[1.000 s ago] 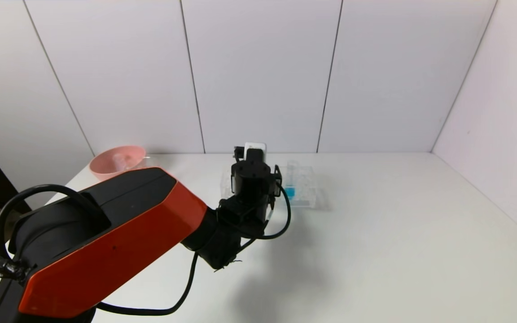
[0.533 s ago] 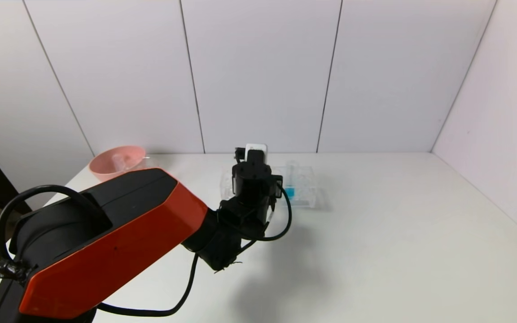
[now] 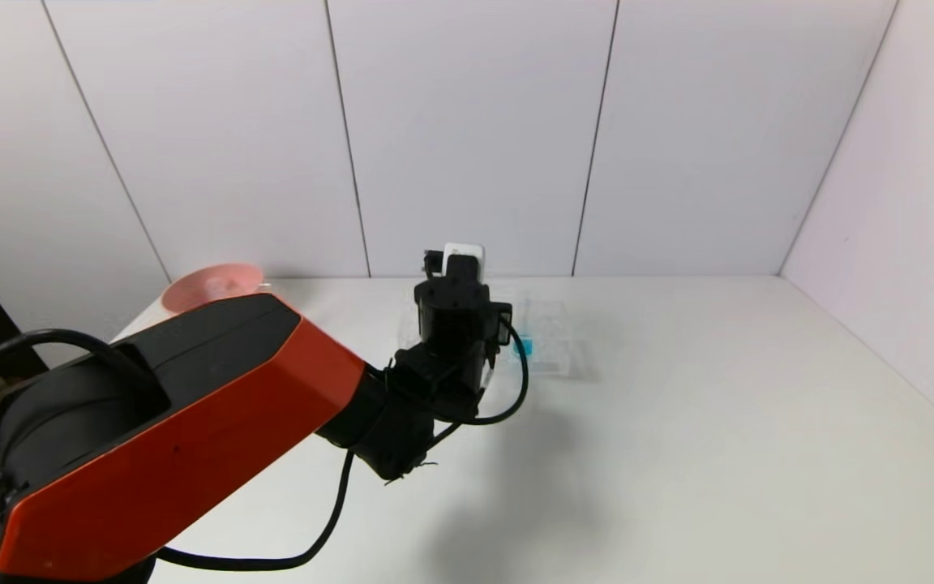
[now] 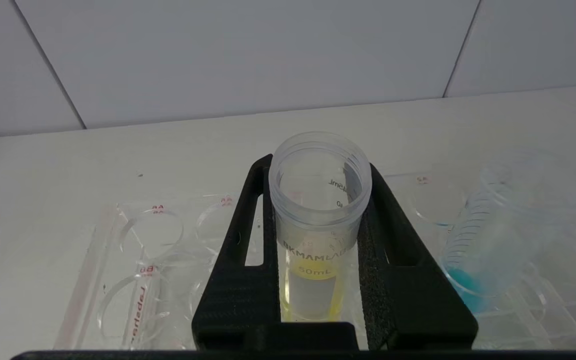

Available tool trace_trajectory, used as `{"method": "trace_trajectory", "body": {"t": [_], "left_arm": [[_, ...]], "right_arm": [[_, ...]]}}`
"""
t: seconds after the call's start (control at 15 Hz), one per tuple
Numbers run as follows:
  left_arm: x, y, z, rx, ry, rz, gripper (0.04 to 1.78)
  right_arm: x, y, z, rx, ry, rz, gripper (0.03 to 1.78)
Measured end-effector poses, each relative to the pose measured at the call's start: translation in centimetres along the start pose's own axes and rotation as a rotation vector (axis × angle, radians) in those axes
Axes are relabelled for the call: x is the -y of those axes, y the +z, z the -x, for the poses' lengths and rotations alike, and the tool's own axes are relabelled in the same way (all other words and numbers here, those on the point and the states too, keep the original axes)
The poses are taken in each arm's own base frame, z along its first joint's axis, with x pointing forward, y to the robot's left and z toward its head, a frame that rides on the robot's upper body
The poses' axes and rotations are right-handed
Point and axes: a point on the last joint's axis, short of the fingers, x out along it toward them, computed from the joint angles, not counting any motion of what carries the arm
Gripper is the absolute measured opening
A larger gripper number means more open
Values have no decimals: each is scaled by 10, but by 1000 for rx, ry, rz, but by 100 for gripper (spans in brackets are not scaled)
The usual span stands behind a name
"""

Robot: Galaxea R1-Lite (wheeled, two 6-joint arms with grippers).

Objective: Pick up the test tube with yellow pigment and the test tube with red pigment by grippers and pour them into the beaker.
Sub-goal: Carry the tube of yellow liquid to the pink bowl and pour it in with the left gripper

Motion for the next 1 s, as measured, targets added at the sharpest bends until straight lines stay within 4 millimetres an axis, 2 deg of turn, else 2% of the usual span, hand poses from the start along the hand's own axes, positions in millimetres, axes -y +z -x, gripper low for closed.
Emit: {"method": "trace_trajectory", "body": {"t": [0.33, 0.67, 0.8, 1.0], "left_arm": [[5, 49, 9, 72, -23, -34, 45], [1, 70, 17, 99, -29, -16, 45], [-10, 76, 24, 73, -55, -30, 45], [-55, 90, 39, -3, -111, -70, 45]], "right_arm": [[0, 0, 0, 0, 0, 0, 171], [0, 0, 0, 0, 0, 0, 171], [0, 0, 0, 0, 0, 0, 171], [0, 0, 0, 0, 0, 0, 171]]}}
